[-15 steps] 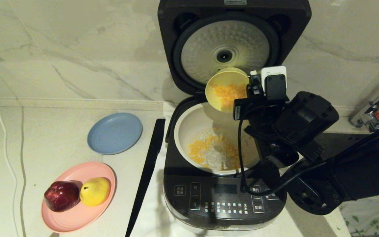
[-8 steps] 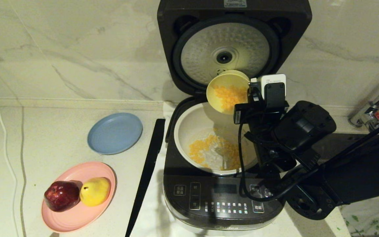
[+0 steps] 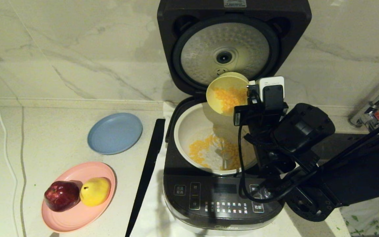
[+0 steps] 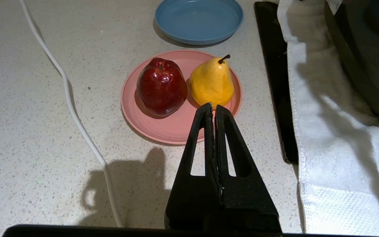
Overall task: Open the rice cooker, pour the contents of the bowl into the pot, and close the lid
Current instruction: Pour the water from the bowl into the rice cooker
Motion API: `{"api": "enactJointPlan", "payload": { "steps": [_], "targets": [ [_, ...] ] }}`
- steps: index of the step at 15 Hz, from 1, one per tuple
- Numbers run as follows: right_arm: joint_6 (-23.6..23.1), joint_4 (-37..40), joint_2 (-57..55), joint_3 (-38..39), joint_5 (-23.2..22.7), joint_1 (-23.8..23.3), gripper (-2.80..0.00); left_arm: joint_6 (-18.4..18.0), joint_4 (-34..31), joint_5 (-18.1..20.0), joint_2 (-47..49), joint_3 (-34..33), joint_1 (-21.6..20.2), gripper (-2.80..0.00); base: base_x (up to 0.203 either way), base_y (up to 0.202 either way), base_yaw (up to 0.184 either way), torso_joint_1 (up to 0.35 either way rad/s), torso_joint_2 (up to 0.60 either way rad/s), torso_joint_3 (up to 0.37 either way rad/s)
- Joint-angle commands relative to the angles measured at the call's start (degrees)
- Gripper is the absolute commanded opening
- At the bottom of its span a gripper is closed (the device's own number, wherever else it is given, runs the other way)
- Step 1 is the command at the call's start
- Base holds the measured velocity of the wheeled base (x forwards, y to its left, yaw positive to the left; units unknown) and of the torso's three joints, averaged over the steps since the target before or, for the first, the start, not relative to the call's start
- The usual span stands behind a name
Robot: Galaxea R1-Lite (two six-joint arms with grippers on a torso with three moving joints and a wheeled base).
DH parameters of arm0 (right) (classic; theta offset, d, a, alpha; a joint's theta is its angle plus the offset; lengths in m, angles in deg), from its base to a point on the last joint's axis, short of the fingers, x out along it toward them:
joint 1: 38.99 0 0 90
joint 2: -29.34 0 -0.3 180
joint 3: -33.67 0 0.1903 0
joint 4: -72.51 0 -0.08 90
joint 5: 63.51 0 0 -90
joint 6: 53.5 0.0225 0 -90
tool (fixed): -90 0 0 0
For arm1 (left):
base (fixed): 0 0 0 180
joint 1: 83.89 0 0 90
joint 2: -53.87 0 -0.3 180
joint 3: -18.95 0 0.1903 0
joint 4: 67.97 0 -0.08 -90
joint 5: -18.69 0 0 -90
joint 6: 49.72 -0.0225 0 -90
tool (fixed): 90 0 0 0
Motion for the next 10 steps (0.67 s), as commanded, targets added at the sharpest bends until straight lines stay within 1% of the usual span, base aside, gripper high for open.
{"api": "enactJointPlan", "payload": {
  "steps": [1, 6, 10],
  "targets": [
    [-0.1, -0.6, -0.1, 0.1, 0.3, 0.2, -2.8, 0.0, 0.0, 0.0, 0.0, -0.4, 0.0, -2.8, 0.0, 0.0, 0.0, 0.0, 0.0, 0.0],
    [-0.4, -0.7, -0.1, 0.7, 0.7, 2.4, -2.8, 0.0, 0.0, 0.0, 0.0, -0.4, 0.0, -2.8, 0.0, 0.0, 0.0, 0.0, 0.0, 0.0],
    [-0.4, -0.8, -0.4, 1.8, 1.7, 3.0, -2.8, 0.0, 0.0, 0.0, 0.0, -0.4, 0.0, -2.8, 0.0, 0.0, 0.0, 0.0, 0.0, 0.0]
  ]
}}
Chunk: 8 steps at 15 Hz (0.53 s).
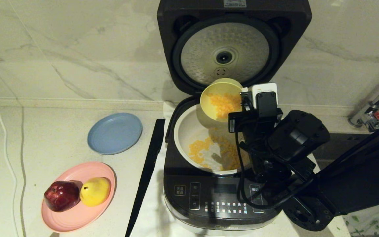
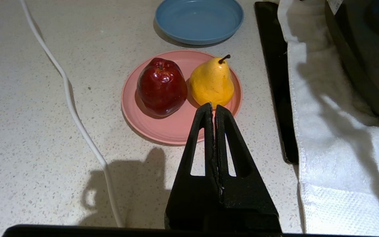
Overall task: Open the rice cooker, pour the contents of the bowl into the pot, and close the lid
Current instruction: Pour the water from the bowl into the rice cooker
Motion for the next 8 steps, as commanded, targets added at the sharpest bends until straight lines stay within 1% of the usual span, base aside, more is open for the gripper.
{"api": "enactJointPlan", "payload": {
  "steps": [1, 2, 3, 4, 5, 7, 8],
  "targets": [
    [-0.2, -0.4, 1.1, -0.1, 0.5, 0.2, -2.8, 0.0, 0.0, 0.0, 0.0, -0.4, 0.0, -2.8, 0.0, 0.0, 0.0, 0.0, 0.0, 0.0],
    [-0.5, -0.2, 2.0, -0.1, 1.6, 0.5, -2.8, 0.0, 0.0, 0.0, 0.0, -0.4, 0.0, -2.8, 0.0, 0.0, 0.0, 0.0, 0.0, 0.0],
    [-0.8, -0.5, 1.5, 1.1, 2.4, 2.0, -2.8, 0.0, 0.0, 0.0, 0.0, -0.4, 0.0, -2.8, 0.0, 0.0, 0.0, 0.0, 0.0, 0.0],
    [-1.2, -0.8, 0.3, 3.1, 2.7, 3.2, -2.8, 0.0, 0.0, 0.0, 0.0, -0.4, 0.0, -2.8, 0.0, 0.0, 0.0, 0.0, 0.0, 0.0],
    [-2.3, -0.9, 0.1, 3.3, 2.7, 3.3, -2.8, 0.0, 0.0, 0.0, 0.0, -0.4, 0.0, -2.8, 0.0, 0.0, 0.0, 0.0, 0.0, 0.0],
    [-4.3, -1.0, 2.8, 0.0, 2.7, 2.8, -2.8, 0.0, 0.0, 0.0, 0.0, -0.4, 0.0, -2.8, 0.0, 0.0, 0.0, 0.0, 0.0, 0.0],
    [-4.5, -1.0, 3.0, 0.1, 2.6, 2.7, -2.8, 0.0, 0.0, 0.0, 0.0, -0.4, 0.0, -2.8, 0.0, 0.0, 0.0, 0.0, 0.0, 0.0]
  ]
}}
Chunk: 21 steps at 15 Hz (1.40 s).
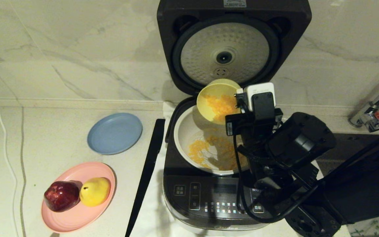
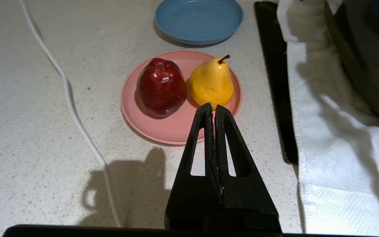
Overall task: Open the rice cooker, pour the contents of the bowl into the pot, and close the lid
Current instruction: Pour the water from the bowl into the rice cooker
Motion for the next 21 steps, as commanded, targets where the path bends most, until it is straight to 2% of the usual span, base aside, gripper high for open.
{"api": "enactJointPlan", "payload": {
  "steps": [1, 5, 8, 11, 13, 16, 21],
  "targets": [
    [0.0, -0.4, 0.4, 0.6, 0.1, -0.2, -2.8, 0.0, 0.0, 0.0, 0.0, -0.4, 0.0, -2.8, 0.0, 0.0, 0.0, 0.0, 0.0, 0.0],
    [-0.2, -0.4, 2.0, -1.4, 0.1, -0.5, -2.8, 0.0, 0.0, 0.0, 0.0, -0.4, 0.0, -2.8, 0.0, 0.0, 0.0, 0.0, 0.0, 0.0],
    [0.6, -0.4, -0.3, 2.4, 0.1, -0.4, -2.8, 0.0, 0.0, 0.0, 0.0, -0.4, 0.0, -2.8, 0.0, 0.0, 0.0, 0.0, 0.0, 0.0],
    [-0.1, -0.4, 3.5, -0.6, 0.3, -0.5, -2.8, 0.0, 0.0, 0.0, 0.0, -0.4, 0.0, -2.8, 0.0, 0.0, 0.0, 0.0, 0.0, 0.0],
    [0.4, -0.4, 0.4, 2.1, 0.2, -0.4, -2.8, 0.0, 0.0, 0.0, 0.0, -0.4, 0.0, -2.8, 0.0, 0.0, 0.0, 0.0, 0.0, 0.0],
    [0.3, -0.4, 1.7, -0.9, 0.4, -0.4, -2.8, 0.0, 0.0, 0.0, 0.0, -0.4, 0.0, -2.8, 0.0, 0.0, 0.0, 0.0, 0.0, 0.0],
    [0.6, -0.4, 1.9, 0.4, 0.4, -0.4, -2.8, 0.0, 0.0, 0.0, 0.0, -0.4, 0.0, -2.8, 0.0, 0.0, 0.0, 0.0, 0.0, 0.0]
  ]
}}
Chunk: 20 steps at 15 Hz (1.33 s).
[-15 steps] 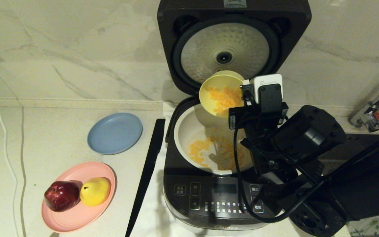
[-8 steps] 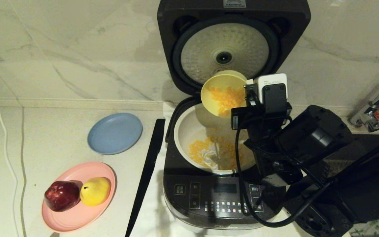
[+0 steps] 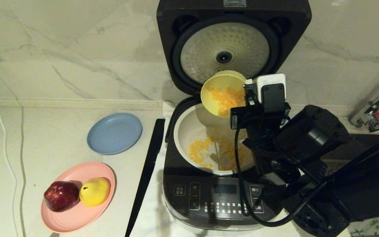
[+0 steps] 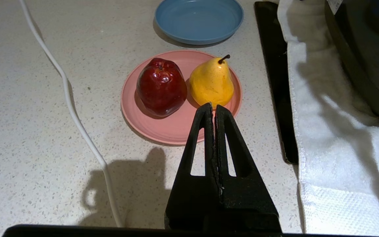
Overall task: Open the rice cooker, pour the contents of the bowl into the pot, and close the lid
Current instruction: Pour the water from the bowl into the rice cooker
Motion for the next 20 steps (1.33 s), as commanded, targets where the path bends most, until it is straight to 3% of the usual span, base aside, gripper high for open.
{"api": "enactJointPlan", "payload": {
  "steps": [1, 15, 18, 20],
  "targets": [
    [0.2, -0.4, -0.5, 2.1, 0.2, 0.1, -2.8, -0.1, 0.0, 0.0, 0.0, -0.4, 0.0, -2.8, 0.0, 0.0, 0.0, 0.0, 0.0, 0.0],
    [-1.0, -0.4, -0.2, -0.8, 1.4, 0.1, -2.8, -0.1, 0.0, 0.0, 0.0, -0.4, 0.0, -2.8, 0.0, 0.0, 0.0, 0.0, 0.0, 0.0],
    [1.1, 7.8, 1.9, -3.0, 3.5, -0.2, -2.8, -0.1, 0.0, 0.0, 0.0, -0.4, 0.0, -2.8, 0.0, 0.0, 0.0, 0.0, 0.0, 0.0],
    [6.4, 20.8, 4.4, -6.6, 3.8, -0.4, -2.8, -0.1, 0.0, 0.0, 0.0, -0.4, 0.0, -2.8, 0.0, 0.0, 0.0, 0.0, 0.0, 0.0]
  ]
}}
